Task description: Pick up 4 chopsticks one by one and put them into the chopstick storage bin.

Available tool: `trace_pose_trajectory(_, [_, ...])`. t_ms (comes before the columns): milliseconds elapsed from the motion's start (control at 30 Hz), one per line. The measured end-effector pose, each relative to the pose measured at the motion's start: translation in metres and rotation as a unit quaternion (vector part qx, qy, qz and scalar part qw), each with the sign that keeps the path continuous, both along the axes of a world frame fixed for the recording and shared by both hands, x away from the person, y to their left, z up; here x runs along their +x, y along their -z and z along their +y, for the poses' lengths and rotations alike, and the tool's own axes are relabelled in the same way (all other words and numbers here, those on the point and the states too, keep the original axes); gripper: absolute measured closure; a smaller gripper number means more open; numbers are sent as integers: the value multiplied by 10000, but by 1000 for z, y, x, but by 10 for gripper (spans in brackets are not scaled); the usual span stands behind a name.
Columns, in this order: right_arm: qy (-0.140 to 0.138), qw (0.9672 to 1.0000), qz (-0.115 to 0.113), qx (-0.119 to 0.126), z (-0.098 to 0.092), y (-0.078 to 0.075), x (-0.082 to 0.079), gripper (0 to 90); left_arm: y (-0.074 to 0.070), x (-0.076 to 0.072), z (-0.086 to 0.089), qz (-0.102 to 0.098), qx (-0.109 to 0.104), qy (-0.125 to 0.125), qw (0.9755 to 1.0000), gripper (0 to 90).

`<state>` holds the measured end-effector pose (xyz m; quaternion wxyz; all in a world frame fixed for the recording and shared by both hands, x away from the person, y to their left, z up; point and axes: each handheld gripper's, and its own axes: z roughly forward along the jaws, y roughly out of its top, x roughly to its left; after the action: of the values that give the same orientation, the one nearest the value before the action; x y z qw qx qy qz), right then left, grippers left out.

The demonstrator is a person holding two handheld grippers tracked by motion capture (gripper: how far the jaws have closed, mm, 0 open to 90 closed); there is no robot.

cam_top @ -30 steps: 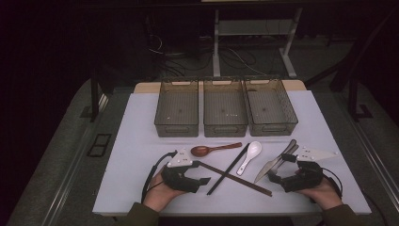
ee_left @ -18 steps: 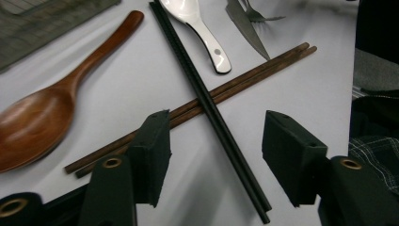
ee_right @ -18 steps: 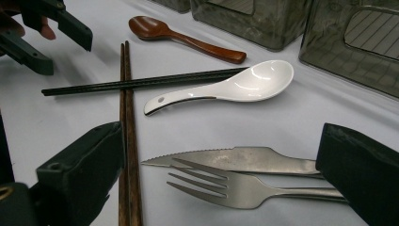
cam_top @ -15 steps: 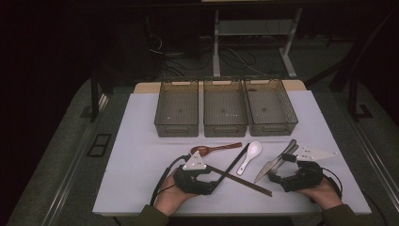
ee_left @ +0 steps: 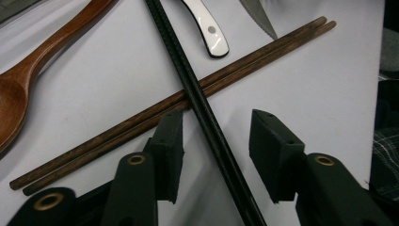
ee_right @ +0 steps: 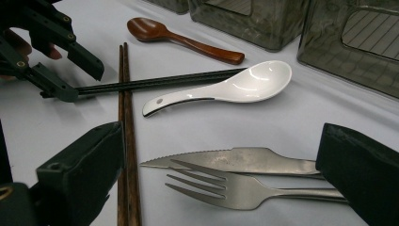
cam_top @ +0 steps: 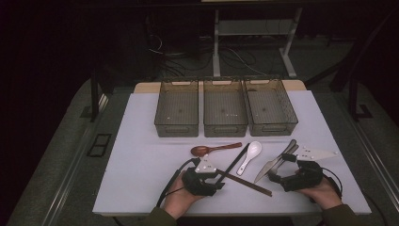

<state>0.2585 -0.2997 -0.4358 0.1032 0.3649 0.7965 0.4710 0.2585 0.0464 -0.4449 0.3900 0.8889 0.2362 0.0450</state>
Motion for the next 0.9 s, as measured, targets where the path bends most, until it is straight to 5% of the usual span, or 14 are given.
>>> trace_pose_trajectory(900, [15,10000,-1,22,0,0,0,16,2,1,-2,-73,274,-141,9995,708])
